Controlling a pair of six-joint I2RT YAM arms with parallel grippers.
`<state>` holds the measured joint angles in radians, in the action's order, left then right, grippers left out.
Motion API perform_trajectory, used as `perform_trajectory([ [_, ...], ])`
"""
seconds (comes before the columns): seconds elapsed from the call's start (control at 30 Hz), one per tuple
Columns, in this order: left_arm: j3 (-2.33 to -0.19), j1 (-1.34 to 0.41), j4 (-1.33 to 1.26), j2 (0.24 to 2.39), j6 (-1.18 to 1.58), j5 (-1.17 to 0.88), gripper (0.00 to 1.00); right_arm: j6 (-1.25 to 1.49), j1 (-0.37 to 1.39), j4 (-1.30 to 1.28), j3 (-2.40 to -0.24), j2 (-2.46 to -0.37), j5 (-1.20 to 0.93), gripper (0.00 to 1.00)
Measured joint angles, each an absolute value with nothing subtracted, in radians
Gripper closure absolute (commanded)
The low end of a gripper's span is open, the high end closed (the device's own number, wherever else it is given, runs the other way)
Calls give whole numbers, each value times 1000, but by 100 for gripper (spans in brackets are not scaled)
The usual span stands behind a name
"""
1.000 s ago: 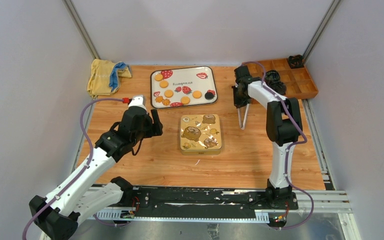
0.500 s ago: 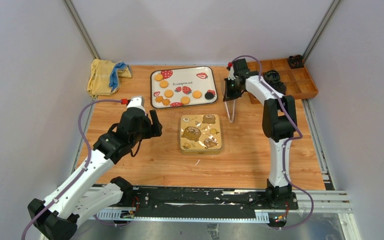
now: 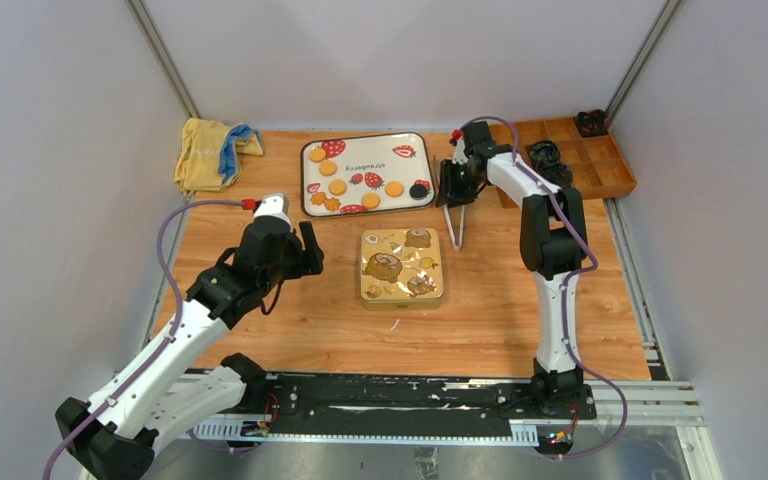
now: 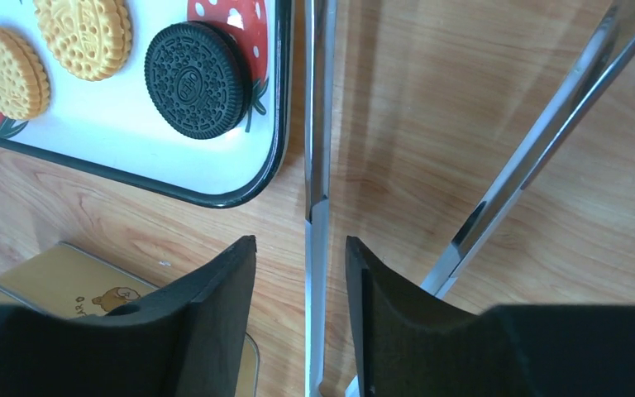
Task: Pack the cookies
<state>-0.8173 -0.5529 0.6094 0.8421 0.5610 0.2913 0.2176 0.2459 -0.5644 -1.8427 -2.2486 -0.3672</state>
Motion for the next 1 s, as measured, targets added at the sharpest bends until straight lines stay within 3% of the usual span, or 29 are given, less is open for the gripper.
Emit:
perform_trajectory([
  [0.27,-812,-553,604,842,561,291,24,233,246,-539,-1838,-2199,-385,50],
  [0.37,-796,-553,598,845,561,291,42,243,246,-523,-1817,-2128,-383,51],
  [0.43,-790,-553,591,859,562,290,58,246,246,-509,-1784,-2059,-376,58],
  [0.47,-790,-553,584,873,561,288,66,247,246,-505,-1765,-2022,-370,65],
  [0.53,-790,-553,564,908,562,285,83,249,246,-489,-1716,-1950,-355,94],
  [0.57,-790,-553,550,936,554,281,88,251,246,-484,-1683,-1909,-347,99],
  [0.63,-790,-553,525,991,560,278,96,254,248,-478,-1605,-1827,-327,100],
  [0.73,-789,-553,482,1085,561,264,100,254,260,-471,-1488,-1737,-292,100],
  [1.0,-764,-553,319,1308,583,187,100,250,426,-486,-1219,-1671,-165,100],
])
